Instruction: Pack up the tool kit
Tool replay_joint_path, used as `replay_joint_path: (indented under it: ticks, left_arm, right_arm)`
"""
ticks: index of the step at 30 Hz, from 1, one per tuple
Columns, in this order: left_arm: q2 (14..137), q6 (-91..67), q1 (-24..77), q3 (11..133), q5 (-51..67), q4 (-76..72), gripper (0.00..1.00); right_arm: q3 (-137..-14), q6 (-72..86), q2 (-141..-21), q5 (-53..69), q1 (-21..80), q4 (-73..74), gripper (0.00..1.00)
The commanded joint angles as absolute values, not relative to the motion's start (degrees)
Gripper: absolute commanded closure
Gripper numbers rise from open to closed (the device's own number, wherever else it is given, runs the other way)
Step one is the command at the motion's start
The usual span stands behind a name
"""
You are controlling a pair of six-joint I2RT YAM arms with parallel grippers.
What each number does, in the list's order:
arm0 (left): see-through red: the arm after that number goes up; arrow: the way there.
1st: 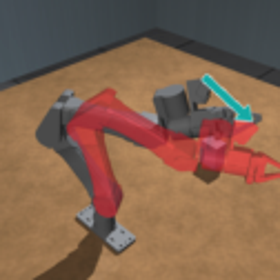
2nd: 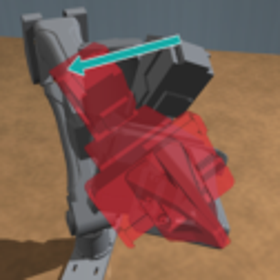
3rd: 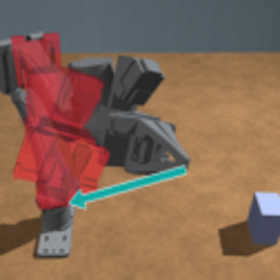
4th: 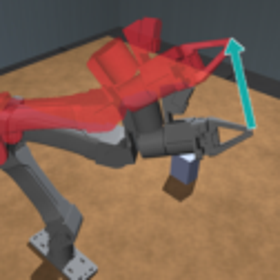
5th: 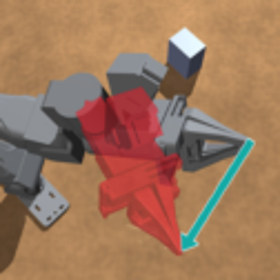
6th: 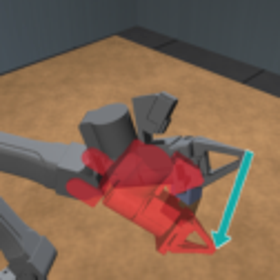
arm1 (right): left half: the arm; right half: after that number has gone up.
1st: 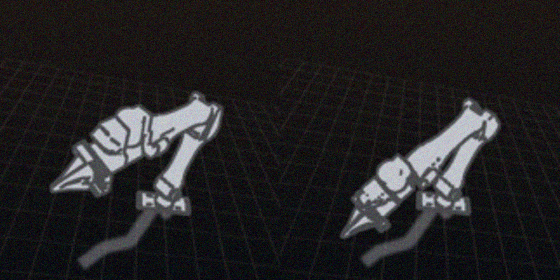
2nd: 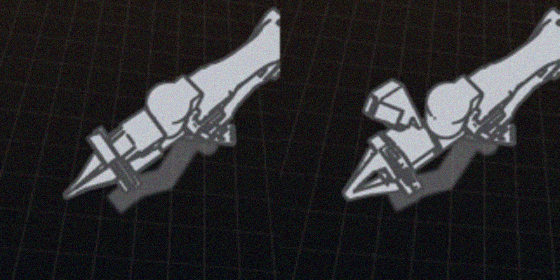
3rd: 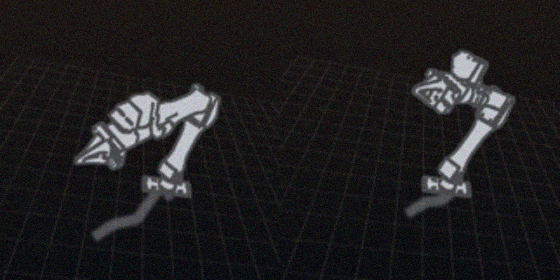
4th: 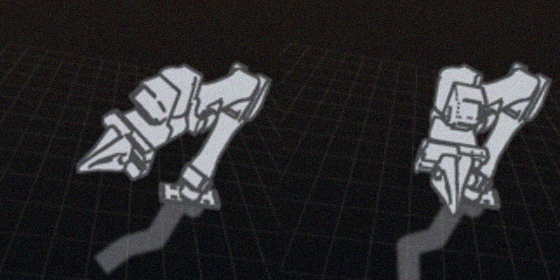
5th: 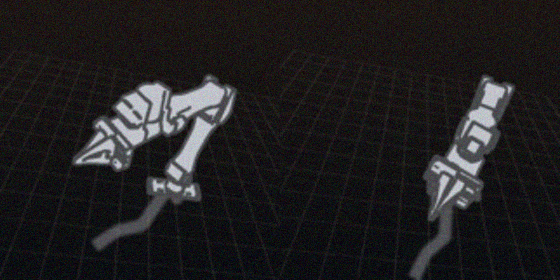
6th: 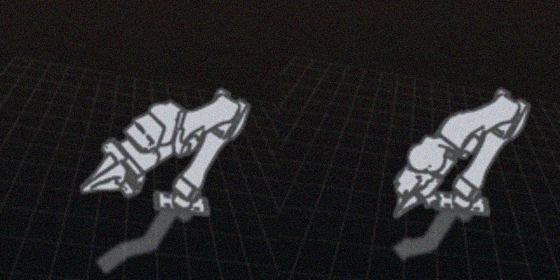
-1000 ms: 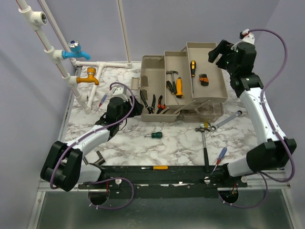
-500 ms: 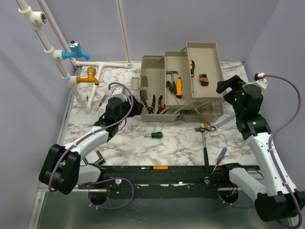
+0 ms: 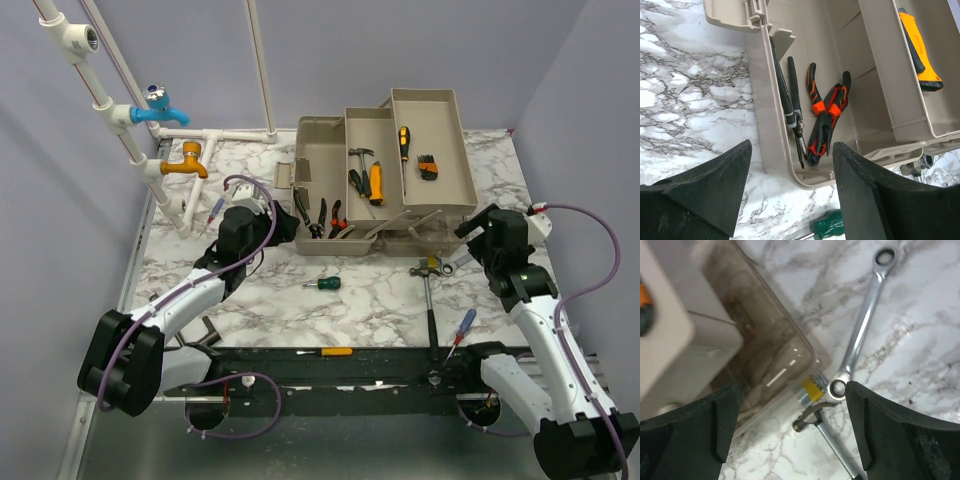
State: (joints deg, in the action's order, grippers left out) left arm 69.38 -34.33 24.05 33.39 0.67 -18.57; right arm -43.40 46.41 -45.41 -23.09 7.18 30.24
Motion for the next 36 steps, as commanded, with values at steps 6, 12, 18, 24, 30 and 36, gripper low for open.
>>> replay_joint_path:
  ticks: [6, 12, 18, 24, 30, 36]
  left_arm:
    - [60.67, -38.92, 23.82, 31.62, -1.34, -15.37, 0.32]
    - [55.24, -39.98, 23.80, 29.57, -0.13, -10.82, 0.32]
    - [48.82, -38.39, 23.82, 24.93, 0.00, -8.62, 0.32]
    - [43.95, -37.58, 23.82, 21.38, -0.01, -8.93, 0.32]
    - [41.72, -35.61, 23.82, 20.28, -0.43, -8.48, 0.32]
    - [41.00, -35.51, 23.82, 19.56, -0.53, -9.24, 0.32]
  right_arm:
    - [-39.47, 59.29, -55.08, -27.96, 7.01, 38.63, 0.08]
    - [-40.28, 60.08, -52.74, -32.87, 6.35, 42.88, 0.08]
    - [-48.69, 58.93, -59.72, -26.48, 6.33, 58.29, 0.08]
    - [-51.85, 60.91, -70.15, -27.19, 6.33, 68.88, 0.08]
    - [-42.52, 61.47, -67.90, -21.07, 6.39, 60.26, 0.09]
    - [-38.83, 61.86, -66.75, -19.62, 6.41, 57.12, 0.15]
